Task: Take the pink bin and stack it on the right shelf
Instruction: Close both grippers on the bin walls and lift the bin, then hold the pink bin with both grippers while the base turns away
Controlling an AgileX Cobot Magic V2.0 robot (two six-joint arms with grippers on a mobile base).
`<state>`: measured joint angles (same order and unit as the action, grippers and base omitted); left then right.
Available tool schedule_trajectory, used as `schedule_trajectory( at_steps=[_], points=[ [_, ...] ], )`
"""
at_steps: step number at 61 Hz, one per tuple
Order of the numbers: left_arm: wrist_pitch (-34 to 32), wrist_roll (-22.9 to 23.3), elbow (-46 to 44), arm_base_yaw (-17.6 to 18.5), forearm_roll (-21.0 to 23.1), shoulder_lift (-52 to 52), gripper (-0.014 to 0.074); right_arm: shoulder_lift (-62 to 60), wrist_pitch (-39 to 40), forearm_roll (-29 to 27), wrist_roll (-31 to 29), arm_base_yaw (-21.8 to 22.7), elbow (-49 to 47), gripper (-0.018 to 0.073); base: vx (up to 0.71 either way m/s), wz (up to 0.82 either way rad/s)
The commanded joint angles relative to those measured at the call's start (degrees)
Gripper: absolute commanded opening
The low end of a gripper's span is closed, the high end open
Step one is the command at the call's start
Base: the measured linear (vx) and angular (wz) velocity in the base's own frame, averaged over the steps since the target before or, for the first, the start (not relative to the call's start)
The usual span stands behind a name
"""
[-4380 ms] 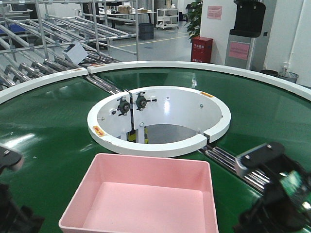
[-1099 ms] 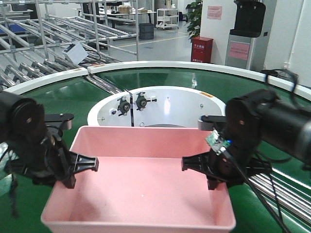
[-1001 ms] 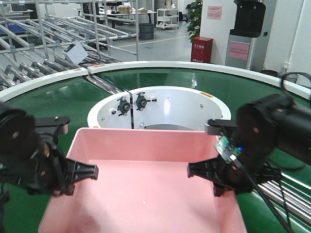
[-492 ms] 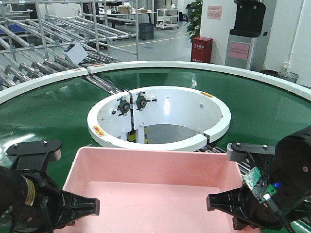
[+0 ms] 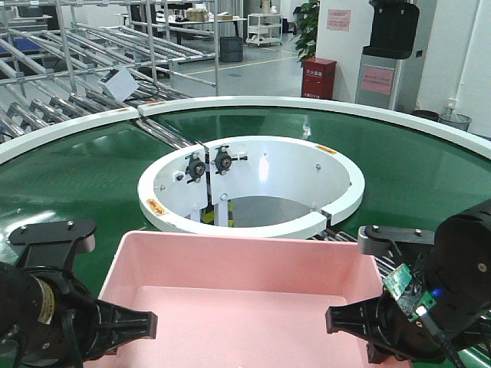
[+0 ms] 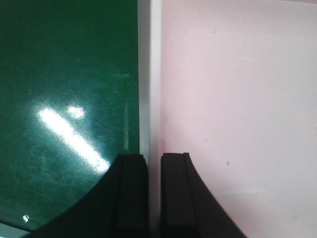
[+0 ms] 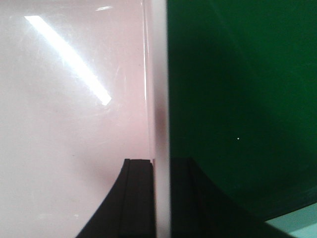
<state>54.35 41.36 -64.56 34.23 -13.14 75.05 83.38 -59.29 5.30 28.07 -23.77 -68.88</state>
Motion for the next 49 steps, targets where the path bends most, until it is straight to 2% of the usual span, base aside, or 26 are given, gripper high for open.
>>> schedule_trajectory(
  at_steps=[1, 49],
  points=[
    [0.2, 0.6, -1.4, -0.4, -5.5, -2.5, 0.0161, -2.3, -1.0, 7.9, -0.4, 1.0, -1.2, -0.0009, 0.0, 0.0],
    [0.2, 0.6, -1.4, -0.4, -5.4, -2.5, 0.0165, -2.3, -1.0, 7.9, -0.4, 1.0, -1.2, -0.0009, 0.0, -0.01]
  ],
)
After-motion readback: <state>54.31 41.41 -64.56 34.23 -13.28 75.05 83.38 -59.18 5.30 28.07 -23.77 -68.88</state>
